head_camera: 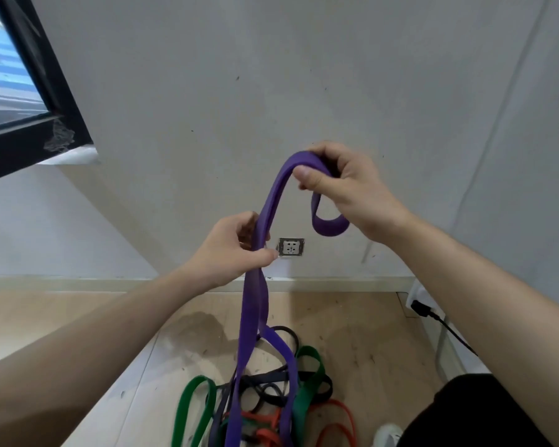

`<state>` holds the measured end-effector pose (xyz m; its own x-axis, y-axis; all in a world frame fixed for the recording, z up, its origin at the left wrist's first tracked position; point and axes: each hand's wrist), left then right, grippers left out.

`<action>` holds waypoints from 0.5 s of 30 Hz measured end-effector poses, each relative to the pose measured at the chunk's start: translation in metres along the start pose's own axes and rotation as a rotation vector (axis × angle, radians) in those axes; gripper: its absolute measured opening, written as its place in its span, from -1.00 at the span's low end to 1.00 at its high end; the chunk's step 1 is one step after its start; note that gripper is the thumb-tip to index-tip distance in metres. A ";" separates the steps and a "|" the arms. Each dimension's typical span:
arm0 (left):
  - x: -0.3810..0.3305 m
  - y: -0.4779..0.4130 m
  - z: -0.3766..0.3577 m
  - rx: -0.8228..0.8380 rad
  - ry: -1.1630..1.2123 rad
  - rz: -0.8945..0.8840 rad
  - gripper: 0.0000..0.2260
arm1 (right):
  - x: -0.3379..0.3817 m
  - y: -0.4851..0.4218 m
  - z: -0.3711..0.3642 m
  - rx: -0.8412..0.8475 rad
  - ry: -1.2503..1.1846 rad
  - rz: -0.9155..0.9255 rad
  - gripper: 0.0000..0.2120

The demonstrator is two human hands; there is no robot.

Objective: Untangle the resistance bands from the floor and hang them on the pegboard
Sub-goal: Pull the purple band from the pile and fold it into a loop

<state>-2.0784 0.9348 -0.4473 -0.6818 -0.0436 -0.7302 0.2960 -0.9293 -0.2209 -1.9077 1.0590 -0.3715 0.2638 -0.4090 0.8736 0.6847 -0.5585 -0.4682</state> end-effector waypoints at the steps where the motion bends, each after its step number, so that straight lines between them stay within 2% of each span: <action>1: -0.001 -0.001 -0.002 -0.019 0.007 -0.002 -0.81 | 0.002 -0.001 0.003 -0.046 -0.048 0.012 -0.95; 3: -0.003 -0.003 -0.003 -0.016 0.005 -0.018 -0.81 | 0.005 -0.003 0.010 -0.134 -0.122 0.027 -0.96; 6: -0.001 -0.004 -0.003 0.089 -0.059 -0.035 -0.80 | 0.007 -0.007 0.021 -0.264 -0.247 0.027 -0.97; 9: 0.001 -0.006 0.001 0.088 -0.027 -0.009 -0.83 | 0.002 -0.009 0.035 -0.362 -0.279 -0.008 -0.93; 12: 0.001 -0.009 0.009 0.079 0.061 0.020 -0.78 | -0.014 -0.009 0.055 -0.394 -0.249 -0.096 -0.87; 15: 0.003 -0.009 0.020 0.048 0.114 0.058 -0.74 | -0.036 -0.005 0.077 -0.324 -0.194 -0.255 -0.84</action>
<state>-2.0959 0.9355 -0.4347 -0.5831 -0.0584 -0.8103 0.2990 -0.9429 -0.1472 -1.8684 1.1317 -0.3909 0.2579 -0.1042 0.9605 0.5040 -0.8337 -0.2257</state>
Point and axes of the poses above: each hand's wrist, its own y-axis away from the middle knuckle, its own z-axis out of the back of the hand, x = y × z, and after that the axes turned 14 degrees about -y, right-handed
